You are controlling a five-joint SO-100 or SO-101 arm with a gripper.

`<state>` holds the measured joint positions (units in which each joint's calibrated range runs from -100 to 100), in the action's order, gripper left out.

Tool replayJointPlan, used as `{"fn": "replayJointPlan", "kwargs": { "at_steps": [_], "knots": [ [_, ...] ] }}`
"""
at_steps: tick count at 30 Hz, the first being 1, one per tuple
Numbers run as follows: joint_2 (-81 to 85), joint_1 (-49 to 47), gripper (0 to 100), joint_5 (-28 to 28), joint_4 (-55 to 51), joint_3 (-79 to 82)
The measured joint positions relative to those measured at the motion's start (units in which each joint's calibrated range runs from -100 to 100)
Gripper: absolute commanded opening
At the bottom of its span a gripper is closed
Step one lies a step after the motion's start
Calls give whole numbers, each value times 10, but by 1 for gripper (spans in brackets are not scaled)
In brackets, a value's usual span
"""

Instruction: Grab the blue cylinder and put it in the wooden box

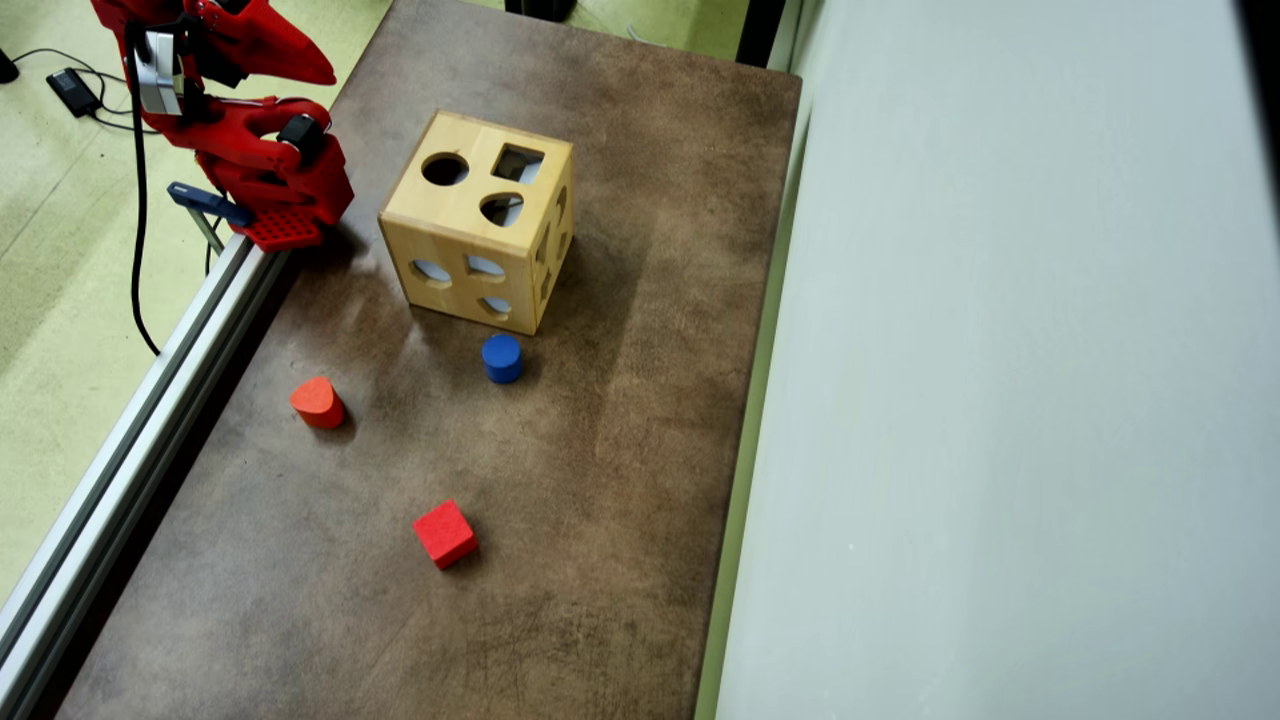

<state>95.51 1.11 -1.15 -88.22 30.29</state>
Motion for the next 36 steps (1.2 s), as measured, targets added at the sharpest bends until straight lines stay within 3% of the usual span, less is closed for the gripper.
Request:
{"fn": "replayJointPlan", "kwargs": {
  "at_steps": [36],
  "knots": [
    [0, -7, 3, 2, 0, 0]
  ]
}}
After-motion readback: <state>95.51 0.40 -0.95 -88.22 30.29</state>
